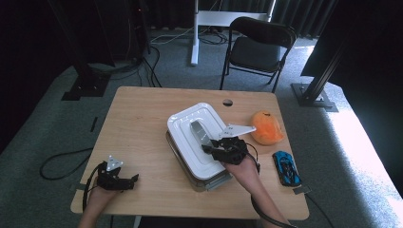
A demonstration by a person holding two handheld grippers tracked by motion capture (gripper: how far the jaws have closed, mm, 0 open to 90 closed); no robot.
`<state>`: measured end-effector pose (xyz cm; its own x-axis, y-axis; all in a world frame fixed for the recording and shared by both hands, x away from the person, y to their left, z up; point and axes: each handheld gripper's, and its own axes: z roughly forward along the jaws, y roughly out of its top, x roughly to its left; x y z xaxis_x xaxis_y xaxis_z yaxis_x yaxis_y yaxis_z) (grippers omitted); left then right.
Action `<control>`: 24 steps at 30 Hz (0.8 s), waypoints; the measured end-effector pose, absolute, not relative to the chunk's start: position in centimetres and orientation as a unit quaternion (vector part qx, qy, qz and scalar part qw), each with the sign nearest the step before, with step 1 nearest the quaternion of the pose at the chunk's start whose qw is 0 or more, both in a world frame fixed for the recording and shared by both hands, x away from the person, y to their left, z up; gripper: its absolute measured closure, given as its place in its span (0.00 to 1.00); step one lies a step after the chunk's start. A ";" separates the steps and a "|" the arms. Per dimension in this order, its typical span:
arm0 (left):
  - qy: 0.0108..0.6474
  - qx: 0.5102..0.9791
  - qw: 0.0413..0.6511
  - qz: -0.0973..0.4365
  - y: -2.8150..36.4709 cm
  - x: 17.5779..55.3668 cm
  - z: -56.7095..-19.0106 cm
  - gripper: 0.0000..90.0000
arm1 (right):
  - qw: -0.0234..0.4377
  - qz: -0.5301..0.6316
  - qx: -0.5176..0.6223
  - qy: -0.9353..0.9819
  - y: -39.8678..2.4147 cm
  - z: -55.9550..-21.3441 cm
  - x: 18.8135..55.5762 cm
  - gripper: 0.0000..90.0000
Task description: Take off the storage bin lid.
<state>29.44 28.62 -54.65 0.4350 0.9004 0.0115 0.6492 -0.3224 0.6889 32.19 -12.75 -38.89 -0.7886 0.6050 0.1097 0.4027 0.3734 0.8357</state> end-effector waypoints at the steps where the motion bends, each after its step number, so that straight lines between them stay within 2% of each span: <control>1: 0.492 0.787 0.312 0.202 28.6 29.4 -54.7 0.02 | 0.109 0.467 0.308 0.822 -12.8 -38.8 32.3 0.76; 24: 0.491 0.788 0.311 0.203 28.6 29.5 -54.6 0.02 | 0.138 0.471 0.346 0.800 -14.7 -37.3 35.4 0.76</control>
<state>29.46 28.64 -54.65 0.4361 0.8998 0.0147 0.6476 -0.3251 0.6892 35.43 -14.66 -37.31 -0.7229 0.6828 0.1056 0.4232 0.3167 0.8489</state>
